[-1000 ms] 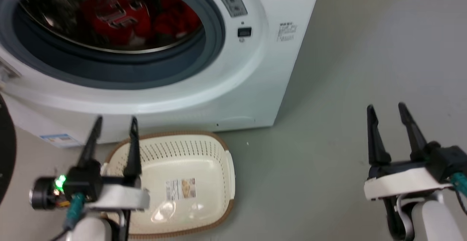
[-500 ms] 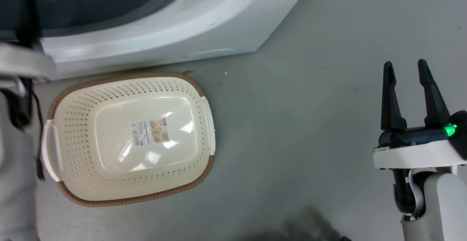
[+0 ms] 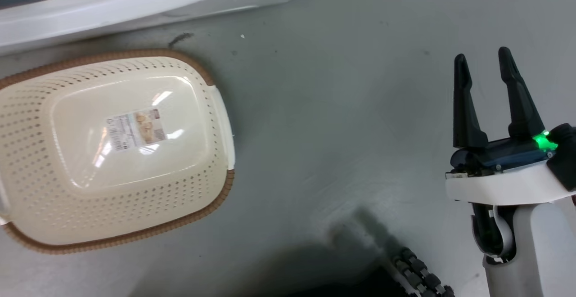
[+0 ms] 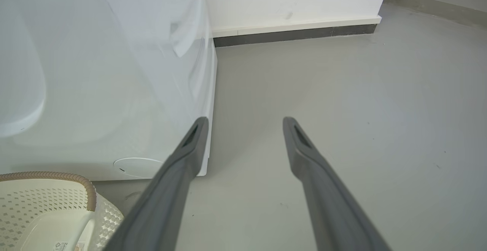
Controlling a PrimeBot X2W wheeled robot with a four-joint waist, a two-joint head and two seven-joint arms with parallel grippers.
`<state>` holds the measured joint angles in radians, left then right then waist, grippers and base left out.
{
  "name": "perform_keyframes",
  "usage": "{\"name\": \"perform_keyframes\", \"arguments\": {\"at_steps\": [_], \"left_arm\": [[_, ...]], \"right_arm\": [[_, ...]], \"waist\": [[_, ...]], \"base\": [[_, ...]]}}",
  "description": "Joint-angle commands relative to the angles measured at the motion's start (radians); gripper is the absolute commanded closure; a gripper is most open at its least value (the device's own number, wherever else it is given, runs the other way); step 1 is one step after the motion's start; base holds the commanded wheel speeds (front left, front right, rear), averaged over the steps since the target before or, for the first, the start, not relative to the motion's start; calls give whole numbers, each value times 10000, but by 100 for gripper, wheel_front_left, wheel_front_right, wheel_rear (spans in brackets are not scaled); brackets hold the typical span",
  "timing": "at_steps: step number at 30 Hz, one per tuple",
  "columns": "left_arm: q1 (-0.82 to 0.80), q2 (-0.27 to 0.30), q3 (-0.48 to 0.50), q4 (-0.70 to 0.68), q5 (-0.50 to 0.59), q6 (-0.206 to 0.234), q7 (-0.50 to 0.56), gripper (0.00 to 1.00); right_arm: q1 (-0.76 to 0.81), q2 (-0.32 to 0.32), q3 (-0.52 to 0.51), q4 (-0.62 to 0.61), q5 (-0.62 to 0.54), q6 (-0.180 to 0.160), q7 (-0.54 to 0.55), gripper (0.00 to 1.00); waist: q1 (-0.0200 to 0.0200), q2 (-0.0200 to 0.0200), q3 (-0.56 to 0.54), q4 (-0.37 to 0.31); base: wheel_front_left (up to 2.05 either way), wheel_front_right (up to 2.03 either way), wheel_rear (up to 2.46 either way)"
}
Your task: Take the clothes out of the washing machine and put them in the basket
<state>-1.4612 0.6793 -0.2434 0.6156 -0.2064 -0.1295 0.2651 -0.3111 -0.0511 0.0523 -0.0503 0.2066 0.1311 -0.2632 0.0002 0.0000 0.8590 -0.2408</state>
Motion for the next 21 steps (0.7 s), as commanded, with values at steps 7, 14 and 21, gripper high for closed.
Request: {"name": "perform_keyframes", "arguments": {"at_steps": [7, 14, 21], "left_arm": [[-2392, 1051, -1947, 957, -675, 4, 2292, 0], [-3272, 1266, -2594, 1902, -1084, 3, 3323, 0], [-3626, 1231, -2965, 2768, -1241, 3, 3517, 0]], "right_arm": [[-67, 21, 640, -439, 334, -8, -25, 0], [135, 18, 986, -508, 511, -8, -26, 0], [450, 20, 1010, -709, 532, -8, -25, 0]], "waist": [[-2, 0, 958, -996], [-2, 0, 1195, -1279], [-2, 0, 1346, -1306]], "base": [[0, 0, 0], [0, 0, 0], [0, 0, 0]]}}
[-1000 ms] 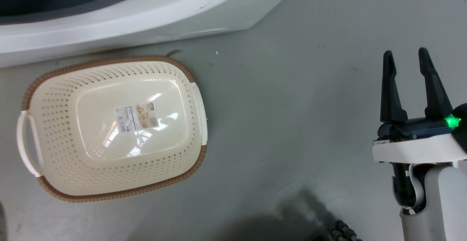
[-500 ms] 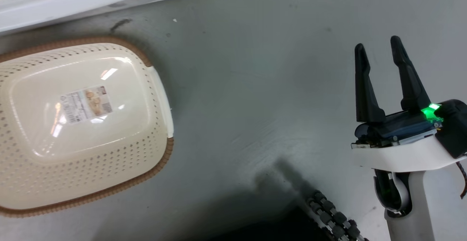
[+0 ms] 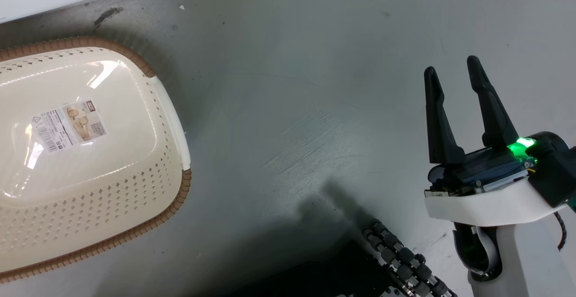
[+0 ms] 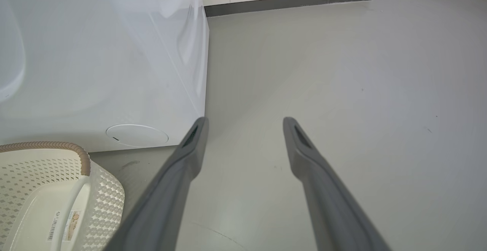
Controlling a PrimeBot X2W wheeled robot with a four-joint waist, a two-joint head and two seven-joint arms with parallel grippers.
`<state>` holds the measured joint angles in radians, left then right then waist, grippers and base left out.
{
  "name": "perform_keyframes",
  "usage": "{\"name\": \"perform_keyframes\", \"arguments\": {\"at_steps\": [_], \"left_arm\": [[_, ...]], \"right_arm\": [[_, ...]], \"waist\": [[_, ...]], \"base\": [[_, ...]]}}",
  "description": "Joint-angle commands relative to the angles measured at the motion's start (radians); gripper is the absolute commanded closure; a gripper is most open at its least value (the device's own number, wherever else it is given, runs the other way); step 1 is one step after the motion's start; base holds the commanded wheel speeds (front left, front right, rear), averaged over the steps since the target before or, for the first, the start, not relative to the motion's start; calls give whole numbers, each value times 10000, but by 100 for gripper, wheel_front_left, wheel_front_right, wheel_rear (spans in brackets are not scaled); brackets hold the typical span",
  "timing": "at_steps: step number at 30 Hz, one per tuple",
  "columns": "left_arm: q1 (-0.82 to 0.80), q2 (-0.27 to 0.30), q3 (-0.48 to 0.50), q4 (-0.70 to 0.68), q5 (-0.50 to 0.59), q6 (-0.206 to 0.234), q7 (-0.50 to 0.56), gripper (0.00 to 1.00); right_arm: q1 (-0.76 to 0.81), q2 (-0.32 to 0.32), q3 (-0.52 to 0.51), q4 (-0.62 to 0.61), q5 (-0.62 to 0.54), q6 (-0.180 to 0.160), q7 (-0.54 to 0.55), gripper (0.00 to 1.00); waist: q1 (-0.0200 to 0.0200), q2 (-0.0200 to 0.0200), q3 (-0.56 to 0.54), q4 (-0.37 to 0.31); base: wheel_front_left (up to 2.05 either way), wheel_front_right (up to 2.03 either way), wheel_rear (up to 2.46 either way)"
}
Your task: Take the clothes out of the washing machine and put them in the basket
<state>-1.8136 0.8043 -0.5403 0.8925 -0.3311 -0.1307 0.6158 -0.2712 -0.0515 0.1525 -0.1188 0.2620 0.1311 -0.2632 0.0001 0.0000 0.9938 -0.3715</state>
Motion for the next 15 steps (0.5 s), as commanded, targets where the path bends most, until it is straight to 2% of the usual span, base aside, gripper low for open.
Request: {"name": "perform_keyframes", "arguments": {"at_steps": [1, 3, 4, 5, 15], "left_arm": [[-140, -38, -40, 76, -17, 16, -47, 0], [-163, -95, -170, 224, -27, 16, -116, 0], [-120, -155, -312, 250, -24, 14, -147, 36], [-124, -175, -383, 310, -88, 14, -187, 100], [-365, -167, -562, 488, -537, 14, -1461, 100]], "right_arm": [[55, 23, -9, -50, -23, -7, -26, 0], [54, 23, -72, -102, -10, -7, -26, 0], [57, 23, -111, -122, 40, -7, -25, 0], [49, 23, -136, -132, 75, -7, -25, 0], [-387, 23, -248, 11, -13, -8, -26, 0]], "waist": [[-1, 0, 15, 11], [-1, 0, 61, 56], [-1, 0, 78, 87], [-1, 0, 92, 107], [-1, 0, -75, 91]], "base": [[0, 0, 0], [0, 0, 0], [0, 0, 0], [0, 0, 0], [0, 0, 0]]}}
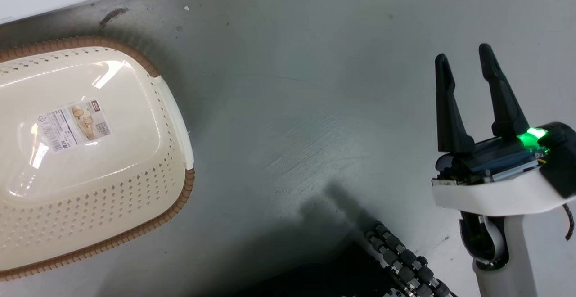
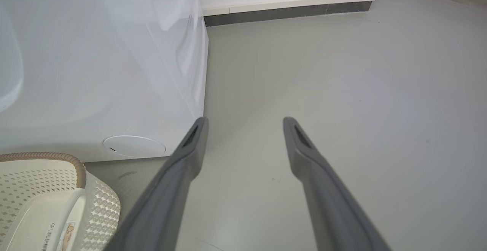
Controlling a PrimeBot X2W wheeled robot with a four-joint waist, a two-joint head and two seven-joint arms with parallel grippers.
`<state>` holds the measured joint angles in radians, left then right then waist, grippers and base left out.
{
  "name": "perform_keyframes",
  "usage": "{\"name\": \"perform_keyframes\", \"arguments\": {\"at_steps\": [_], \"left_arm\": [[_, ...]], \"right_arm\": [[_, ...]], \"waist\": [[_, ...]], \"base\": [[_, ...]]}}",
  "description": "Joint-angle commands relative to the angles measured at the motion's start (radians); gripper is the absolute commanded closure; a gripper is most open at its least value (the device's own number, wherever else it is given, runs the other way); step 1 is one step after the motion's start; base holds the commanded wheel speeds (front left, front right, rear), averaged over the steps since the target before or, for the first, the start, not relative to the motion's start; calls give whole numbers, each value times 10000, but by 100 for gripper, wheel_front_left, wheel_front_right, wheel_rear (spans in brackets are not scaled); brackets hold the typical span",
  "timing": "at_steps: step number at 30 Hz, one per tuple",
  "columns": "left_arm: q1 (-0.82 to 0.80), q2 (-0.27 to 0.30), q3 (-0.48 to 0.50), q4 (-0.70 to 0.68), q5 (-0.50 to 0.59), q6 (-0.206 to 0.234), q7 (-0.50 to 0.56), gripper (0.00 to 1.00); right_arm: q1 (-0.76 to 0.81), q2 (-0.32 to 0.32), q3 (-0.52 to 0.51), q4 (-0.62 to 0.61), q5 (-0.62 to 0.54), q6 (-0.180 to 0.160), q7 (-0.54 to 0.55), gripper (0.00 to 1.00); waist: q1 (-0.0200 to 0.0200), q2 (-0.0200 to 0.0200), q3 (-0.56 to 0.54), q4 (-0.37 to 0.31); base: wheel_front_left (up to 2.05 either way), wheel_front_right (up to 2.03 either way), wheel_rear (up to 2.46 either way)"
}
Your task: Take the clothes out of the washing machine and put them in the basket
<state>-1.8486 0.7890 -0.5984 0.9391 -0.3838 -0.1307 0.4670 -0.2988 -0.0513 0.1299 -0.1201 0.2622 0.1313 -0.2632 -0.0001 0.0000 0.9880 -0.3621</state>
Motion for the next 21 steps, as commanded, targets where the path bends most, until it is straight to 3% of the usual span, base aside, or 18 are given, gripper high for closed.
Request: {"name": "perform_keyframes", "arguments": {"at_steps": [1, 6, 21], "left_arm": [[79, 8, -52, -26, -60, 15, -154, 100], [776, -131, -110, 71, -448, 15, -1276, 100], [4367, -1737, -321, 376, -1586, 15, -5176, 100]], "right_arm": [[-147, 20, -53, 65, 15, -9, -26, 0], [-313, 18, -266, 300, -323, -9, -24, 0], [114, 14, -1055, 1124, -1513, -10, -24, 0]], "waist": [[1, 0, -74, 0], [1, 0, -757, 284], [1, 0, -3794, 1808]], "base": [[0, 0, 0], [0, 0, 0], [0, 0, 0]]}}
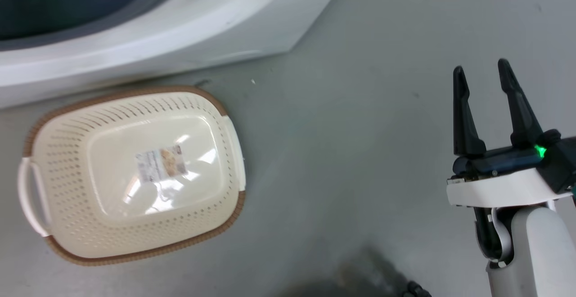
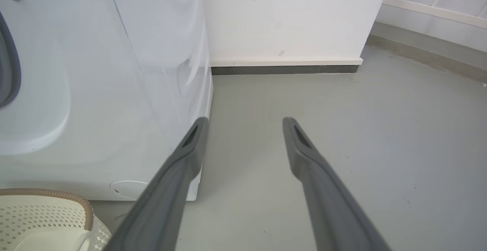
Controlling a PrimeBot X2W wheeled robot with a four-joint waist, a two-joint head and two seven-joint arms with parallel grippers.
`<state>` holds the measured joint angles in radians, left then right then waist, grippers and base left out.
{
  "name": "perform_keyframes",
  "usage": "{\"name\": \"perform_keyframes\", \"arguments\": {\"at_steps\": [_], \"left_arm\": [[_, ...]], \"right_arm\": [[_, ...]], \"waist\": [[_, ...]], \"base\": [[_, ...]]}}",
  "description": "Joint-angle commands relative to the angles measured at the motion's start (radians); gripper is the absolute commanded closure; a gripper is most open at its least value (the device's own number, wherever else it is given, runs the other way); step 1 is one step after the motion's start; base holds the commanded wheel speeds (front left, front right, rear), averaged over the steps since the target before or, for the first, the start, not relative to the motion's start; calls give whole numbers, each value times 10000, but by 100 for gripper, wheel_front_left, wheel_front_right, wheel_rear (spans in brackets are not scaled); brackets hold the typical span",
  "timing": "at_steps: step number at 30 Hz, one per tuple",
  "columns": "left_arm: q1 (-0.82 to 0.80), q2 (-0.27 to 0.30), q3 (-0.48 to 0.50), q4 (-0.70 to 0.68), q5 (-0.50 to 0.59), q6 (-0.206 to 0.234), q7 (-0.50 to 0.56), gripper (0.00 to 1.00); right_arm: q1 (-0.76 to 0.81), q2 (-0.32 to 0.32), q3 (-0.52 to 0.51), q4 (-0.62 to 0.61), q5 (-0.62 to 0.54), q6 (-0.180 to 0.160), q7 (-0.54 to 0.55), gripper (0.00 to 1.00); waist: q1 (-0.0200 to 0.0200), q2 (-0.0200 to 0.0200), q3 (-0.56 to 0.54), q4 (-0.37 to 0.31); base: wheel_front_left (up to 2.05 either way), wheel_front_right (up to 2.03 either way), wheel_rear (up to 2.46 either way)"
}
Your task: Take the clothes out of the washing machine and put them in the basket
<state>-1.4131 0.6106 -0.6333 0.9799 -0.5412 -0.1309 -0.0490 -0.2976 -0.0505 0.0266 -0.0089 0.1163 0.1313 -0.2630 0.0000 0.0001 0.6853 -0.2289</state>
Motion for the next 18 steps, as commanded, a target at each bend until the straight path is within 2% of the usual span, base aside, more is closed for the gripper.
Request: {"name": "perform_keyframes", "arguments": {"at_steps": [1, 10, 14, 18], "left_arm": [[264, -4, -39, -59, 35, 17, -292, 100], [2408, -306, -33, -941, -271, 237, -1859, 100], [3535, -326, 211, -2175, -451, 663, -2103, 100], [4856, -121, 630, -3983, -673, 1244, -2162, 100]], "right_arm": [[163, 9, -52, 60, -94, -10, -28, 0], [731, 8, -74, 448, -315, -10, -28, 0], [997, 9, -99, 614, -359, -10, -26, 0], [1236, 8, -45, 721, -345, -10, -28, 0]], "waist": [[0, -1, -1009, 561], [0, -1, -2758, 1039], [0, -1, -3369, 1233], [0, -1, -3901, 1351]], "base": [[0, 0, 0], [0, 0, 0], [0, 0, 0], [0, 0, 0]]}}
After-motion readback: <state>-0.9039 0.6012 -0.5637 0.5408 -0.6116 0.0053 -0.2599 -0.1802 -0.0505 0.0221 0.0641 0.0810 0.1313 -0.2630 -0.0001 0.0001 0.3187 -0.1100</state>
